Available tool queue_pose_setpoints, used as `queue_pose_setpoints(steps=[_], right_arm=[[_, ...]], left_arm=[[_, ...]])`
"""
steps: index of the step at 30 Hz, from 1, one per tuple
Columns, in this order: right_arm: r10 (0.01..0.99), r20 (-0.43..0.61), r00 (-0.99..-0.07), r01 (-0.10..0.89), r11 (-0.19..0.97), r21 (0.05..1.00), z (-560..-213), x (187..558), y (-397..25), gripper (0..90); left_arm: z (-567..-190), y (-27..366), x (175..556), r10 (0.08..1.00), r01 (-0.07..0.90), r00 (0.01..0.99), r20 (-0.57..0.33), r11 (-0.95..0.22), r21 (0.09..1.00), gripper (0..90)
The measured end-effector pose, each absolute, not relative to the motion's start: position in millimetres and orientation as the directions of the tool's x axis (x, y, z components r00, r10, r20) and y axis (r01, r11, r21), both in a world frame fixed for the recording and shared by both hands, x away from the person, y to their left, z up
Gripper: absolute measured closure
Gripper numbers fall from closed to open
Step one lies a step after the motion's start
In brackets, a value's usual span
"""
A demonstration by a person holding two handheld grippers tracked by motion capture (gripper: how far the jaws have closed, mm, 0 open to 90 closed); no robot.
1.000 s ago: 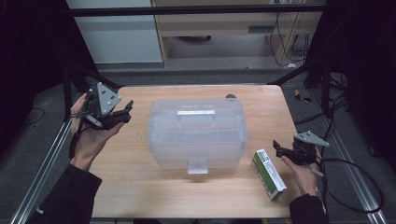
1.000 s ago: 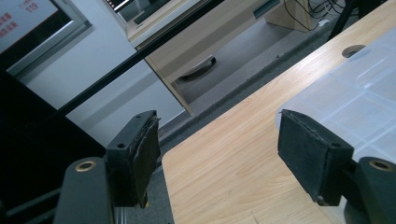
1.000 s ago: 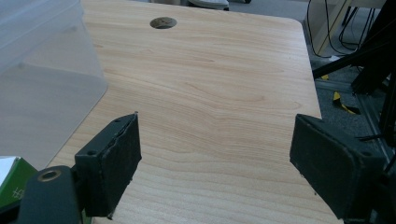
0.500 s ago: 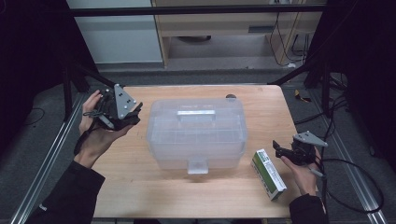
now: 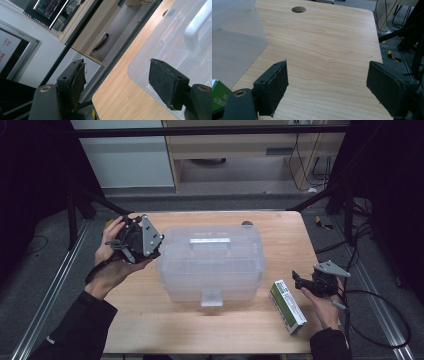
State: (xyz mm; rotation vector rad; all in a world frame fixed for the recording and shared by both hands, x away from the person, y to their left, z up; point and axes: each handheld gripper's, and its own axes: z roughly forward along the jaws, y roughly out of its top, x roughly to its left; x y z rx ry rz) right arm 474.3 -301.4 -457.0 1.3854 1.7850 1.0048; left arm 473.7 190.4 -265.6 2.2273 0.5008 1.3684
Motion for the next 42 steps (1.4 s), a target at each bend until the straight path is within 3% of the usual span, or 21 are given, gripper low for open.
queue_pose_setpoints(steps=[42], right_arm=[[0.971,-0.047,-0.236,0.469,0.155,0.87,-457.3,474.2,-301.5,17.5]], left_arm=[[-275.8,141.4,476.3,0.331,-0.041,0.551,0.766,-0.906,0.421,29.6]])
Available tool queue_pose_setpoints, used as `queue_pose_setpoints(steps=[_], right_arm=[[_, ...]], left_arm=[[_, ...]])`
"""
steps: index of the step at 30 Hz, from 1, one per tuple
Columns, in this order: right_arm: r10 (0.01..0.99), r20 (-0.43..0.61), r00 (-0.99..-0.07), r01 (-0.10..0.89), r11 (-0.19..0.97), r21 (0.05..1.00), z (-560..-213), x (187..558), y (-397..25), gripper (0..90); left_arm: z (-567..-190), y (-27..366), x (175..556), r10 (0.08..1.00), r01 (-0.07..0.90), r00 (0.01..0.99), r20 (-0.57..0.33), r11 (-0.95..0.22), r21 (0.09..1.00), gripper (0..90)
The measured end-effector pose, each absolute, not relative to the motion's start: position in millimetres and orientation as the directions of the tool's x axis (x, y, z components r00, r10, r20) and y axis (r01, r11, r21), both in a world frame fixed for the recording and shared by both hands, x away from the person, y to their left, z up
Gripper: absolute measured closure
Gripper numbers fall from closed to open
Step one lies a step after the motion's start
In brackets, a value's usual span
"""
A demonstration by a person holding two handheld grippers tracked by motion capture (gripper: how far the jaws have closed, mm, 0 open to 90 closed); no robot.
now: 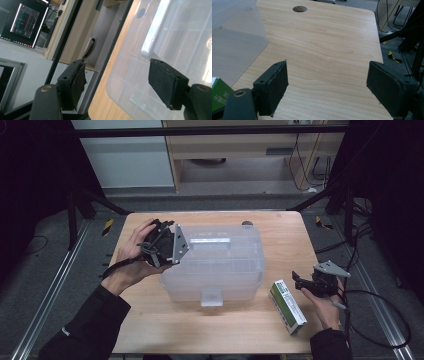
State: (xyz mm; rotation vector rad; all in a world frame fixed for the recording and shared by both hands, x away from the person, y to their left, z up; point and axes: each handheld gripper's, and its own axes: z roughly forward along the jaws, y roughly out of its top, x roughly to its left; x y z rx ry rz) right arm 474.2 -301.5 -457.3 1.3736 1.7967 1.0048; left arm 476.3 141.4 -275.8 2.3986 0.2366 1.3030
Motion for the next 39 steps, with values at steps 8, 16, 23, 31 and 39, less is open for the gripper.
queue_pose_setpoints(steps=[8,16,23,31,39], right_arm=[[0.97,-0.046,-0.241,0.471,0.158,0.868,-457.5,474.4,-300.9,17.6],[0.969,-0.043,-0.242,0.471,0.156,0.869,-457.7,474.5,-301.2,18.6],[0.967,-0.036,-0.252,0.472,0.155,0.868,-458.0,474.9,-301.3,19.9],[0.966,-0.034,-0.257,0.47,0.156,0.869,-458.4,475.1,-301.1,20.8],[0.966,-0.027,-0.259,0.47,0.15,0.87,-458.5,475.0,-301.7,21.9]], left_arm=[[-280.2,133.0,478.4,0.296,-0.051,0.571,0.765,-0.918,0.393,29.7],[-283.6,126.1,480.5,0.283,-0.058,0.585,0.76,-0.92,0.387,30.6],[-287.0,119.7,483.4,0.262,-0.063,0.601,0.755,-0.926,0.371,32.5],[-290.3,112.1,488.8,0.242,-0.067,0.607,0.757,-0.934,0.351,33.5],[-295.7,103.9,492.5,0.219,-0.073,0.611,0.761,-0.941,0.329,37.0]])
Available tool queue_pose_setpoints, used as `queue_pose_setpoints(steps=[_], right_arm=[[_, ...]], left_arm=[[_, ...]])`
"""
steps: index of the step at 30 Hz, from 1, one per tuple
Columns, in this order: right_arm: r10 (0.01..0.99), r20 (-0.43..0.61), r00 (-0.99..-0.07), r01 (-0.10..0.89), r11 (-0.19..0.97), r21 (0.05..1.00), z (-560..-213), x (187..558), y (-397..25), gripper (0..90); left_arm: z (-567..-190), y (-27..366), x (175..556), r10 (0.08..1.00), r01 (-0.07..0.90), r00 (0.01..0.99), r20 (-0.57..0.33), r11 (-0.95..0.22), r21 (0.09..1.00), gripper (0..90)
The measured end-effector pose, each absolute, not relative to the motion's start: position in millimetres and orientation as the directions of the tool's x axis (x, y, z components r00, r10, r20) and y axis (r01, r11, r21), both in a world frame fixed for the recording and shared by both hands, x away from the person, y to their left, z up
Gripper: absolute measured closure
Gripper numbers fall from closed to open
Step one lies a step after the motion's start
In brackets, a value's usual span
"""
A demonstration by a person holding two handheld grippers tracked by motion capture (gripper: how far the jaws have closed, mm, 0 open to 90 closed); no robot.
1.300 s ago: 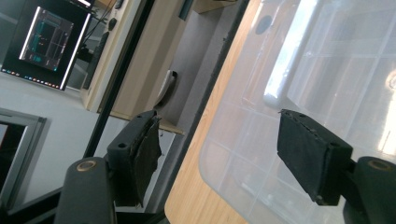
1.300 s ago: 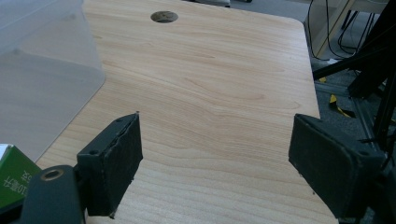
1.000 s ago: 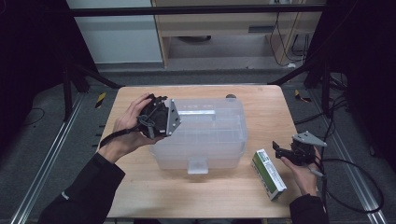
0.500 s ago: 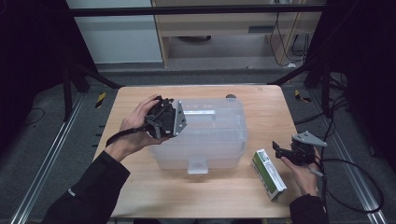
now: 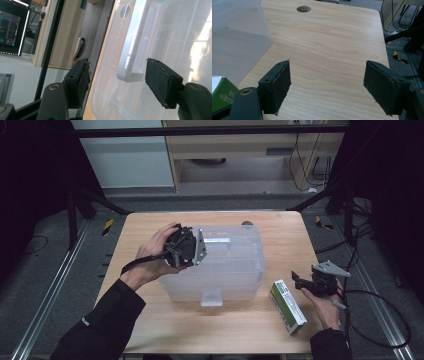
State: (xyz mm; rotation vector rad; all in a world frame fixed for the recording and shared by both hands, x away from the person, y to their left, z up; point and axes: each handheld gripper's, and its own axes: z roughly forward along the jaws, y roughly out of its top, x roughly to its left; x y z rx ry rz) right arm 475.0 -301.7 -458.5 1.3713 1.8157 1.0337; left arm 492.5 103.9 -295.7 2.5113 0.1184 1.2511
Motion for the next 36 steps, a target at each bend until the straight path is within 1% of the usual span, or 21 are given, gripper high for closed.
queue_pose_setpoints(steps=[6,11,12,13,16,17,19,21,25,27,36], right_arm=[[0.964,-0.021,-0.263,0.472,0.148,0.869,-459.0,475.6,-302.0,22.8],[0.964,-0.009,-0.266,0.474,0.139,0.869,-458.5,475.7,-301.9,23.8],[0.963,-0.009,-0.268,0.473,0.139,0.87,-458.6,476.0,-302.1,24.1],[0.963,-0.008,-0.271,0.473,0.14,0.87,-458.9,476.3,-302.2,24.4],[0.962,-0.007,-0.274,0.474,0.141,0.869,-459.1,476.4,-302.3,24.8],[0.961,-0.005,-0.275,0.473,0.14,0.87,-459.0,476.4,-302.3,25.2],[0.958,0.004,-0.287,0.468,0.136,0.873,-458.4,475.9,-302.0,27.5],[0.957,0.008,-0.29,0.466,0.134,0.874,-458.3,475.9,-301.8,28.1],[0.954,0.005,-0.299,0.457,0.139,0.878,-457.8,476.0,-301.7,30.0],[0.953,0.009,-0.301,0.453,0.135,0.881,-457.4,475.6,-302.0,30.9],[0.95,0.013,-0.311,0.449,0.135,0.883,-457.4,475.8,-301.2,32.2]], left_arm=[[-298.9,100.0,497.0,0.191,-0.073,0.609,0.77,-0.953,0.294,40.3],[-302.5,97.0,501.6,0.187,-0.072,0.612,0.768,-0.954,0.29,44.0],[-302.5,96.6,502.9,0.175,-0.082,0.611,0.772,-0.956,0.282,44.9],[-303.4,96.5,503.7,0.183,-0.068,0.617,0.765,-0.957,0.283,47.3],[-304.1,95.9,505.2,0.177,-0.078,0.618,0.766,-0.956,0.284,51.3],[-304.1,95.5,505.3,0.175,-0.079,0.619,0.766,-0.956,0.283,51.3],[-304.3,94.5,504.8,0.18,-0.067,0.626,0.759,-0.957,0.283,55.2],[-304.5,92.6,505.5,0.173,-0.075,0.629,0.758,-0.957,0.281,56.8],[-304.1,89.8,505.6,0.162,-0.064,0.632,0.758,-0.964,0.259,61.4],[-304.2,87.9,506.1,0.153,-0.065,0.637,0.756,-0.966,0.25,65.2],[-305.5,85.9,505.7,0.135,-0.066,0.639,0.757,-0.971,0.229,70.8]])
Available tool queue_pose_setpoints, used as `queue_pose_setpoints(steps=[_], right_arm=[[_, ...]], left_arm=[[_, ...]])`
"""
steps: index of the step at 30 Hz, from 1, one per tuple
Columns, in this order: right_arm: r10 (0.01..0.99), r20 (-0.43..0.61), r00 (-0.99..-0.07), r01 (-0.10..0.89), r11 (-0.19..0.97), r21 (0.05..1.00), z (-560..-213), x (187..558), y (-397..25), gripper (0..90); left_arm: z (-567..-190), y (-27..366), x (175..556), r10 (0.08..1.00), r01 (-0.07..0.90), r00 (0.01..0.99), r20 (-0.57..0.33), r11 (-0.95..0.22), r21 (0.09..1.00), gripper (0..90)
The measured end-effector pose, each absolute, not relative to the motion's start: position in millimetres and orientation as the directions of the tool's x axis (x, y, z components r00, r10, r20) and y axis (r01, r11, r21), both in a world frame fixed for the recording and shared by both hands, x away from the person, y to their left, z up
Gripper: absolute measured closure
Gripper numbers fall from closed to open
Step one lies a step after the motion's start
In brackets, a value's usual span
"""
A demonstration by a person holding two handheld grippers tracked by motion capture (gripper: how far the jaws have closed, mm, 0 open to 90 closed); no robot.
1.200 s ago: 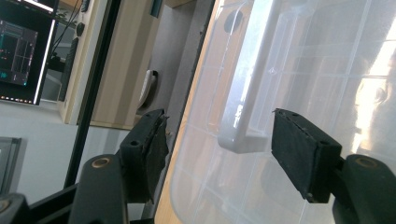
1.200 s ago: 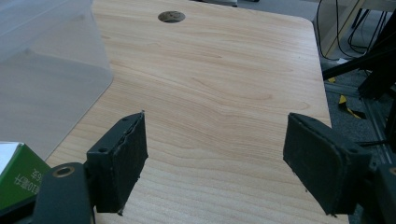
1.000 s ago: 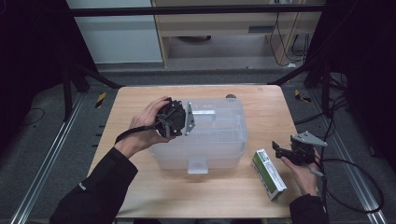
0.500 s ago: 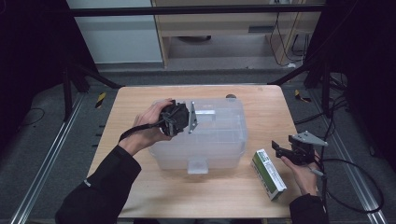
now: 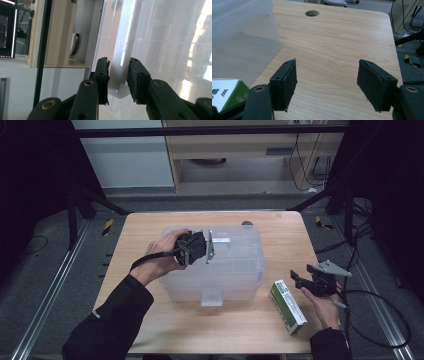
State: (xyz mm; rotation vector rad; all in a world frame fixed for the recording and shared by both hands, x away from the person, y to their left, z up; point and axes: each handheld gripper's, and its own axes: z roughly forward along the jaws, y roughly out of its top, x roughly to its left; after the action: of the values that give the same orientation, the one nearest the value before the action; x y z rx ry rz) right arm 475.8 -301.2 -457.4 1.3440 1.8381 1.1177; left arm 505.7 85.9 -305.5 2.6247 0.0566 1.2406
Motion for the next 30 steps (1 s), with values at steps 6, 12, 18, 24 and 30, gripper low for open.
queue_pose_setpoints(steps=[6,12,18,24,30], right_arm=[[0.95,0.016,-0.311,0.449,0.133,0.884,-457.3,475.8,-301.3,32.4],[0.949,0.016,-0.315,0.451,0.135,0.882,-457.6,476.0,-300.6,32.5],[0.949,0.017,-0.315,0.454,0.135,0.881,-457.8,476.4,-299.9,32.3],[0.949,0.02,-0.316,0.454,0.132,0.881,-457.8,476.8,-299.7,32.2],[0.947,0.018,-0.322,0.457,0.139,0.878,-457.7,476.2,-298.1,32.3]], left_arm=[[-305.4,84.1,506.0,0.122,-0.066,0.637,0.761,-0.975,0.212,71.5],[-305.5,82.0,505.9,0.11,-0.064,0.632,0.767,-0.979,0.193,71.8],[-305.6,79.5,506.1,0.106,-0.057,0.63,0.769,-0.982,0.181,71.7],[-307.2,78.5,505.8,0.099,-0.061,0.62,0.778,-0.983,0.173,71.9],[-308.3,76.5,504.6,0.086,-0.062,0.608,0.789,-0.986,0.156,72.8]])
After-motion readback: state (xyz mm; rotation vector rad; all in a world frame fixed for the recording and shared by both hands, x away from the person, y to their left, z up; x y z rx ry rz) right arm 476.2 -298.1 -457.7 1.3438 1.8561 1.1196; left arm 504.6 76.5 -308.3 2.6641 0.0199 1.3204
